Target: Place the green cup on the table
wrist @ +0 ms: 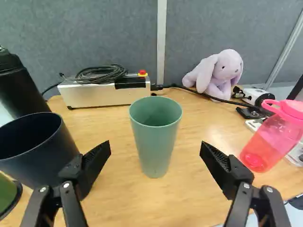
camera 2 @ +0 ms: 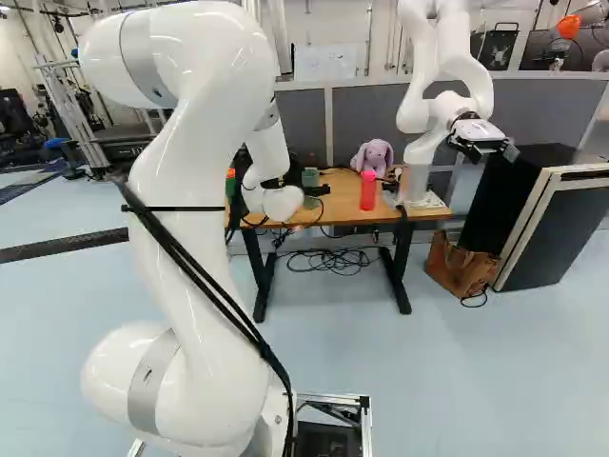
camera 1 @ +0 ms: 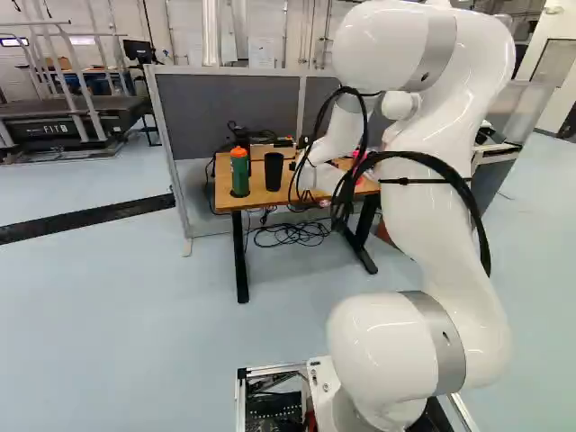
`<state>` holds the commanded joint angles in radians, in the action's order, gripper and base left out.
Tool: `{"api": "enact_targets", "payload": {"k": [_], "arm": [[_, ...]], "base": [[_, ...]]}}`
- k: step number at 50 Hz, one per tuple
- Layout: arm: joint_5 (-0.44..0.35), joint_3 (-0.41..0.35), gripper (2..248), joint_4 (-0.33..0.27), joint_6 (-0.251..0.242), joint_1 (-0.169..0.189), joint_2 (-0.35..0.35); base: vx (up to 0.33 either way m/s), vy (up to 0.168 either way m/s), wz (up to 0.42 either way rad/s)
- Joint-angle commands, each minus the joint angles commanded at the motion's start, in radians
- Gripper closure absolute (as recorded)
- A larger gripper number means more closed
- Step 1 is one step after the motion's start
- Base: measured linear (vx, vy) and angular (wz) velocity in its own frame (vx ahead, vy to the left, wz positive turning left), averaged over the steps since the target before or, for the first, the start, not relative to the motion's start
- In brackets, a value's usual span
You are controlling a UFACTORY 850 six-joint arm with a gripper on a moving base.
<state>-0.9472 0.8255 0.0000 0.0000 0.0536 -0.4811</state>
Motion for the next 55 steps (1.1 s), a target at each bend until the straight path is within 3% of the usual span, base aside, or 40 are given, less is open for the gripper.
{"api": "enact_targets", "payload": {"k": [34,55], "arm": [[0.000,-0.191,3,0.000,0.000,-0.019,0.151],[0.003,-0.210,3,0.000,0.000,-0.020,0.173]], "base": [[0.000,0.000,0.000],[0.000,0.000,0.000]]}}
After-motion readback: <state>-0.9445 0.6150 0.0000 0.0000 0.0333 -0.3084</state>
